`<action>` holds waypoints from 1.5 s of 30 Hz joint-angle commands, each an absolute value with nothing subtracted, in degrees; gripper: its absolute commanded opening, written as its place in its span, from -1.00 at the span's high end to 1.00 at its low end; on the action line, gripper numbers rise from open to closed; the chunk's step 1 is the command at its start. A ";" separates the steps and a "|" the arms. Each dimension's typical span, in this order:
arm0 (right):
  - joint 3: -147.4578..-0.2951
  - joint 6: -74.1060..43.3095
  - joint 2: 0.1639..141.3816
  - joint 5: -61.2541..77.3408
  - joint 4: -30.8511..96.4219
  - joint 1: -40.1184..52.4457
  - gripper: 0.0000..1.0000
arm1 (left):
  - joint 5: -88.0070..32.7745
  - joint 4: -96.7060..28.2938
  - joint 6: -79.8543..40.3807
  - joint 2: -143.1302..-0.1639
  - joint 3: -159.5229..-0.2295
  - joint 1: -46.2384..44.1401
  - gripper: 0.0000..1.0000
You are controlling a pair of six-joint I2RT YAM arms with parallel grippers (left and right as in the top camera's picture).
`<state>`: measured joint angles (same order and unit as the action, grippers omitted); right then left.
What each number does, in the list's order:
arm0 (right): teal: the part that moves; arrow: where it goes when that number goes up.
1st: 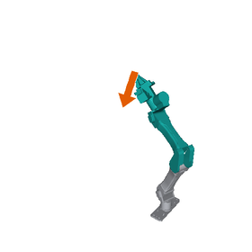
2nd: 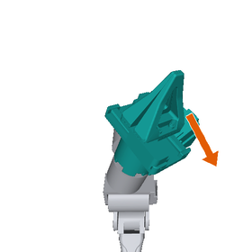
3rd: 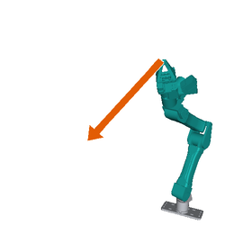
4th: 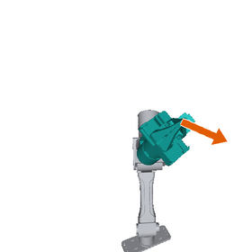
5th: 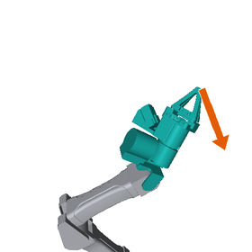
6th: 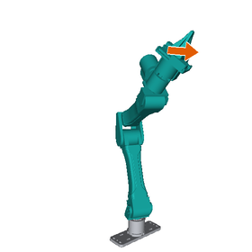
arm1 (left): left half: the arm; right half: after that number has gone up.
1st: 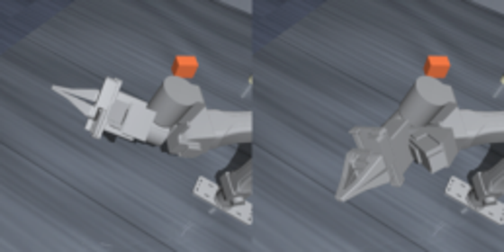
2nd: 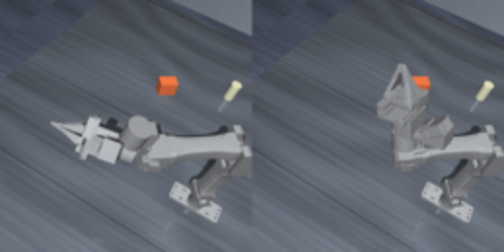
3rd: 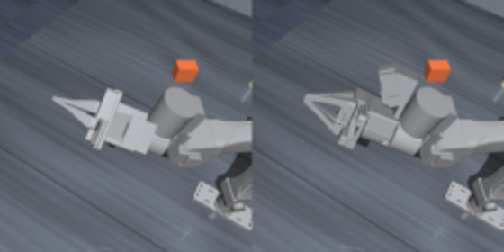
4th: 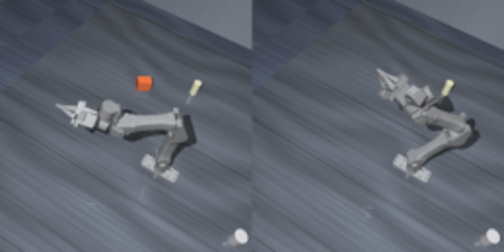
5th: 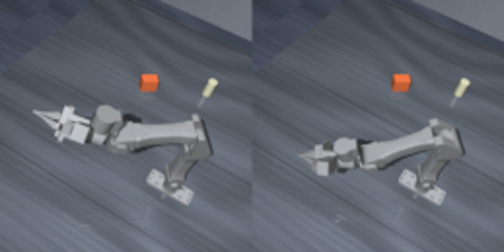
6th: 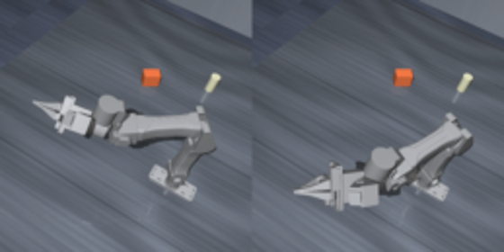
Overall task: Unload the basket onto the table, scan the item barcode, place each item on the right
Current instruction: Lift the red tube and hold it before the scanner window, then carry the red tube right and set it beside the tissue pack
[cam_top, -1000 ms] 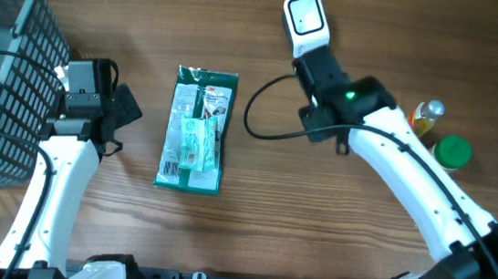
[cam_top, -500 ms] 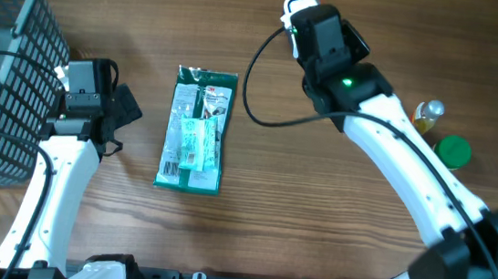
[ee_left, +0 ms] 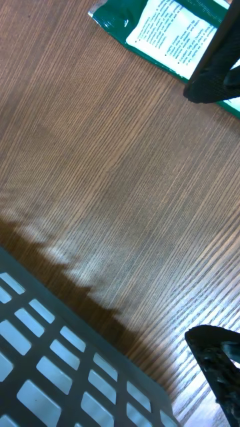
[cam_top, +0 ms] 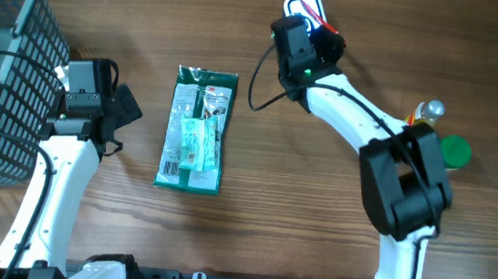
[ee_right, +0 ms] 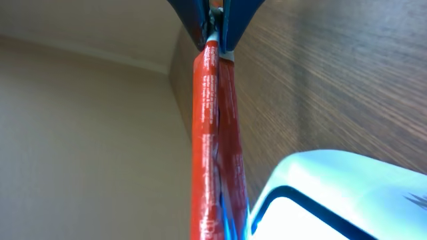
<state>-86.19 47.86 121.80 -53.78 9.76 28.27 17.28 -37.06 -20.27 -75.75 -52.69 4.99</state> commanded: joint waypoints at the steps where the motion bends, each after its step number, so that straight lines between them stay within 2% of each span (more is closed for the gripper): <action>1: -86.89 49.15 124.68 -56.99 7.46 28.03 0.92 | 17.41 -36.91 -20.18 -75.85 -52.49 5.26 -1.00; 12: -86.89 58.28 125.49 -57.67 5.30 27.24 0.92 | 17.41 -36.91 -20.18 -75.85 -52.49 5.26 -1.00; 34: -86.56 58.22 126.41 -52.29 7.27 29.98 0.92 | 17.41 -36.91 -20.18 -75.85 -52.49 5.26 -1.00; 39: -86.56 52.12 121.49 -52.60 10.50 30.17 0.92 | 17.41 -36.91 -20.18 -75.85 -52.49 5.26 -1.00; 41: -86.56 46.13 117.95 -50.09 15.03 30.15 0.92 | 17.41 -36.91 -20.18 -75.85 -52.49 5.26 -1.00; 45: -86.56 27.57 107.37 -38.30 31.90 30.00 0.92 | 17.41 -36.91 -20.18 -75.85 -52.49 5.26 -1.00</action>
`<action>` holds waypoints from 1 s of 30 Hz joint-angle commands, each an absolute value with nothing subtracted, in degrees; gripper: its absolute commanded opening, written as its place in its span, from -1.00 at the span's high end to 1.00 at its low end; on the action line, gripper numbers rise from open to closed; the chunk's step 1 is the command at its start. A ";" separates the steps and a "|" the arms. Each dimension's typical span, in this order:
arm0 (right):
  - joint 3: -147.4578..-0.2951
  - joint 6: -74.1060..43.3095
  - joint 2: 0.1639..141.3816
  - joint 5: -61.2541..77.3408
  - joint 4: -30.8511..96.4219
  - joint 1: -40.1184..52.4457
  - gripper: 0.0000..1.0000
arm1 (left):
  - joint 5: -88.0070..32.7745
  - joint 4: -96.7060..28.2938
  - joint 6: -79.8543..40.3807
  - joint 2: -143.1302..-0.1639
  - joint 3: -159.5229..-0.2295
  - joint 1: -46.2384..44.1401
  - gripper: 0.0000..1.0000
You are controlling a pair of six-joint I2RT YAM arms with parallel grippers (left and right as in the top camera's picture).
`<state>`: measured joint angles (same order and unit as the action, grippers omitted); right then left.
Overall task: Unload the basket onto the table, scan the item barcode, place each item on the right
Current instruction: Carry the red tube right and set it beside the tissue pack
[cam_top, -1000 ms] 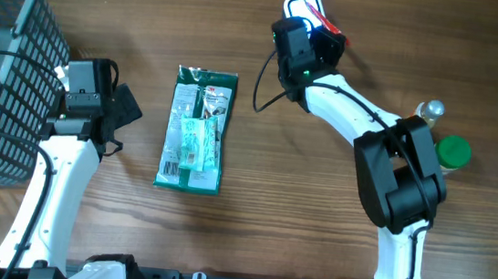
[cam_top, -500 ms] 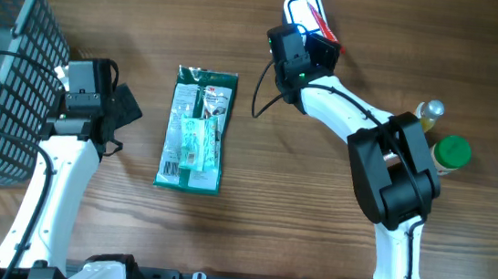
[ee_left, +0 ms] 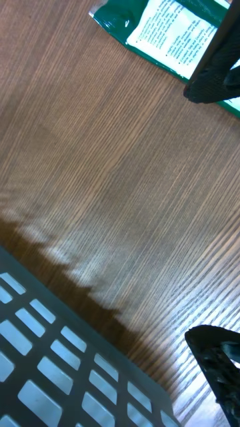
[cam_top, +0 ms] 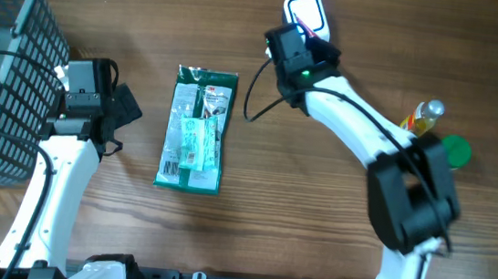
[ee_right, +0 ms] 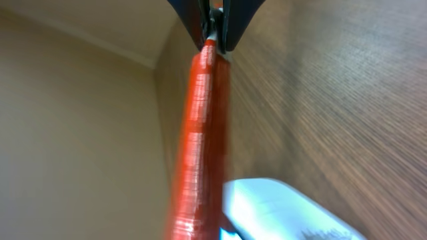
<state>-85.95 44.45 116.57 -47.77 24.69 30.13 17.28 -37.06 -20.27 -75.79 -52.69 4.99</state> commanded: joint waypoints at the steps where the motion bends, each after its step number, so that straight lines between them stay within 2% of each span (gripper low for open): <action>1: -86.56 22.44 104.86 -35.27 36.18 29.78 0.92 | 17.41 -36.91 -20.18 -75.85 -52.49 5.26 -1.00; 7: -86.39 -3.57 98.15 -12.51 60.97 26.00 0.91 | 17.41 -36.91 -20.18 -75.85 -52.49 5.26 -1.00; 9: -84.09 -10.50 98.26 -10.61 65.14 24.67 0.91 | 17.41 -36.91 -20.18 -75.85 -52.49 5.26 -1.00; 14: -72.60 -20.40 98.26 -10.90 66.26 22.68 0.91 | 17.41 -36.91 -20.18 -75.85 -52.49 5.26 -1.00; 18: -62.24 -25.41 98.26 -14.61 61.30 21.65 0.91 | 17.41 -36.91 -20.18 -75.85 -52.49 5.26 -1.00; 19: -60.05 -25.58 98.26 -15.20 59.64 21.50 0.78 | 17.41 -36.91 -20.18 -75.85 -52.49 5.26 -1.00; 20: -58.06 -25.47 98.26 -15.68 57.80 21.52 0.02 | 17.41 -36.91 -20.18 -75.85 -52.49 5.26 -1.00; 21: -56.40 -25.45 98.26 -15.68 55.81 21.52 -0.22 | 17.41 -36.91 -20.18 -75.85 -52.49 5.26 -1.00; 26: -53.21 -25.50 98.26 -14.52 46.24 21.52 -0.28 | 17.41 -36.91 -20.18 -75.85 -52.49 5.26 -1.00; 30: -53.21 -25.47 98.26 -11.86 41.91 21.52 -0.16 | 17.41 -36.91 -20.18 -75.85 -52.49 5.26 -1.00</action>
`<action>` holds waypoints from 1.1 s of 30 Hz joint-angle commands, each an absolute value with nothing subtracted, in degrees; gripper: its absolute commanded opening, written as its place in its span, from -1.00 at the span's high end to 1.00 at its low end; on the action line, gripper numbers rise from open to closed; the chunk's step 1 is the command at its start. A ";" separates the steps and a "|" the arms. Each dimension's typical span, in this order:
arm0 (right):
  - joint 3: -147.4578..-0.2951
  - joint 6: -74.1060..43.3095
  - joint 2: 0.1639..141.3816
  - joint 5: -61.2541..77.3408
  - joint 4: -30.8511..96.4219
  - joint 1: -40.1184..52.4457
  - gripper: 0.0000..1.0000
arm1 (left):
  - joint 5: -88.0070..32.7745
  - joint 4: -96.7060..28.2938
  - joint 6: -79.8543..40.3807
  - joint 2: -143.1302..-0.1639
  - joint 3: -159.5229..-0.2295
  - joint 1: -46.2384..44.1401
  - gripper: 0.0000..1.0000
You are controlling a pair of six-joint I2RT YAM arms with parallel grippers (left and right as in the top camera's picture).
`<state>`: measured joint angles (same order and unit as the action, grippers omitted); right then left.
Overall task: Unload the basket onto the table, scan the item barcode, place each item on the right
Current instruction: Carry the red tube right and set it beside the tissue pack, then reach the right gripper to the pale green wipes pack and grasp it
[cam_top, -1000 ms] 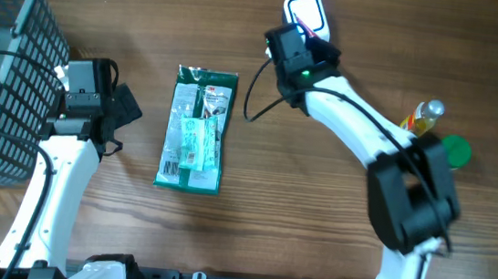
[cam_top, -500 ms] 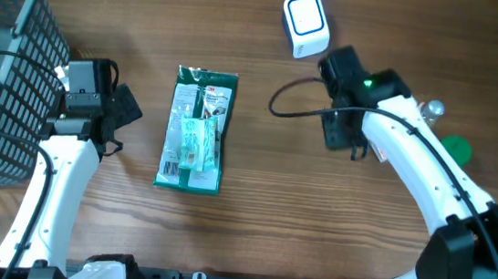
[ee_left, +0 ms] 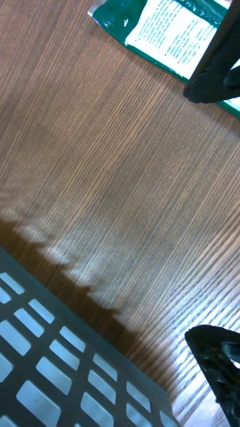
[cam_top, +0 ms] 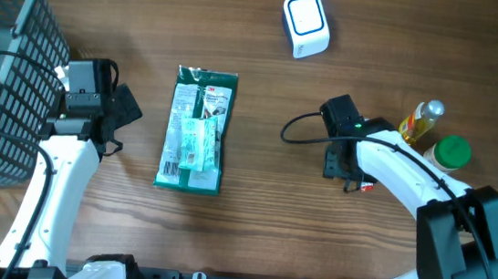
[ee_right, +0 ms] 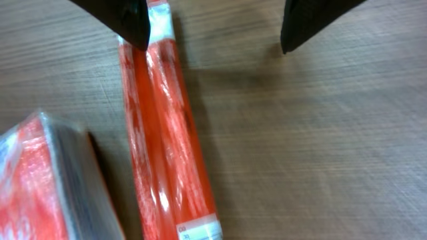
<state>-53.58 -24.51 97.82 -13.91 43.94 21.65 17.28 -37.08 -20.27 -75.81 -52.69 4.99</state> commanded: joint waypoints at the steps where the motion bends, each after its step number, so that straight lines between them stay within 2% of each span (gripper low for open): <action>1: -53.21 -25.50 98.26 -10.94 40.77 21.52 -0.08 | 17.41 -36.91 -20.18 -75.85 -52.49 5.26 -1.00; 3: -53.10 -25.52 98.26 -10.37 38.94 21.52 0.21 | 17.41 -36.91 -20.18 -75.85 -52.49 5.26 -1.00; 7: -51.59 -25.54 98.30 -10.44 34.00 21.52 0.31 | 17.41 -36.91 -20.18 -75.85 -52.49 5.26 -1.00; 13: -45.12 -28.99 98.96 -12.49 23.49 21.50 0.30 | 17.41 -36.91 -20.18 -75.85 -52.49 5.26 -1.00; 16: -42.00 -37.76 99.04 -21.10 22.15 21.50 0.29 | 17.41 -36.91 -20.18 -75.85 -52.49 5.26 -1.00; 20: -39.57 -43.86 99.04 -26.63 22.04 21.50 0.25 | 17.41 -36.91 -20.18 -75.85 -52.49 5.26 -1.00; 27: -39.00 -42.52 99.04 -26.68 19.14 21.45 0.03 | 17.41 -36.91 -20.18 -75.85 -52.49 5.26 -1.00; 30: -41.71 -30.76 98.67 -20.67 20.29 21.47 -0.01 | 17.41 -36.91 -20.18 -75.85 -52.49 5.26 -1.00; 33: -50.43 -26.33 96.40 -10.37 29.80 21.54 -0.06 | 17.41 -36.91 -20.18 -75.85 -52.49 5.26 -1.00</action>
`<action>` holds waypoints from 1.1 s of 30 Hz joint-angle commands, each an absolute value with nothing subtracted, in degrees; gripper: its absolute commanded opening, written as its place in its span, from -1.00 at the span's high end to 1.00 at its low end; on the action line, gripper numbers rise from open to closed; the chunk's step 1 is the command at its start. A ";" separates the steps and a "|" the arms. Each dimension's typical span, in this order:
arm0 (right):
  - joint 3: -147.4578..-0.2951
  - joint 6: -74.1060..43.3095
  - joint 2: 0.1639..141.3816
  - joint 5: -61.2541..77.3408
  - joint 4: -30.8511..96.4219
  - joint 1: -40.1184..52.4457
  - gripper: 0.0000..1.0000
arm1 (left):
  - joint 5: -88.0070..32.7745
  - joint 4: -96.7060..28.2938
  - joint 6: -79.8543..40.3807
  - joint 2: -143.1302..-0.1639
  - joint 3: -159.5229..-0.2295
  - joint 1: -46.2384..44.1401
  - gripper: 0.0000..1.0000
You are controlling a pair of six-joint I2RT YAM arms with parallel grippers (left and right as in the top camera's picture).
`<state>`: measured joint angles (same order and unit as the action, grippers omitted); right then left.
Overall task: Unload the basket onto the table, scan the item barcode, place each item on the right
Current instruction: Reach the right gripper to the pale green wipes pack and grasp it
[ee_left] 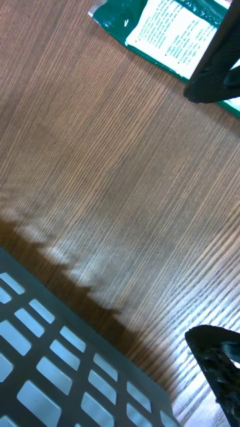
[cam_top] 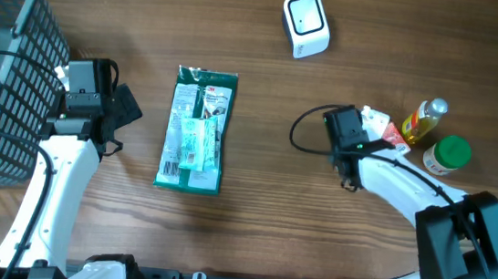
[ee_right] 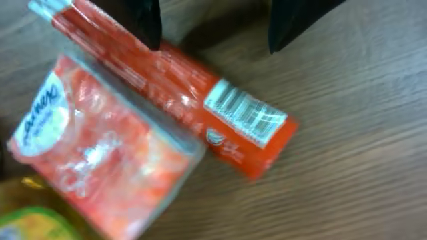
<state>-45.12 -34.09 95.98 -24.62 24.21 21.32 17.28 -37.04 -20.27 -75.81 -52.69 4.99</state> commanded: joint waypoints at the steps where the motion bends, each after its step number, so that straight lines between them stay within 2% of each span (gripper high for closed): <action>1: -53.56 -24.56 95.74 -4.36 31.42 21.67 -0.09 | 17.41 -36.91 -20.18 -75.85 -52.49 5.26 -1.00; 4: -59.70 -25.71 95.20 18.81 27.62 22.22 -0.11 | 17.41 -36.91 -20.18 -75.85 -52.49 5.26 -1.00; 6: -59.61 -30.30 95.26 25.56 20.38 24.05 -0.11 | 17.41 -36.91 -20.18 -75.85 -52.49 5.26 -1.00; 14: -59.55 -36.69 98.56 7.94 10.31 40.69 -0.15 | 17.41 -36.91 -20.18 -75.85 -52.49 5.26 -1.00; 20: -59.55 -37.54 109.21 0.49 -2.96 51.81 -0.20 | 17.41 -36.91 -20.18 -75.85 -52.49 5.26 -1.00; 25: -59.55 -37.67 111.18 0.40 -4.27 52.10 -0.20 | 17.41 -36.91 -20.18 -75.85 -52.49 5.26 -1.00; 33: -59.57 -37.71 111.18 0.62 -4.67 52.14 0.03 | 17.41 -36.91 -20.18 -75.85 -52.49 5.26 -1.00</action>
<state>-59.37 -37.50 110.50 1.80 -4.36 51.99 17.28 -37.08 -20.27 -75.81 -52.69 4.99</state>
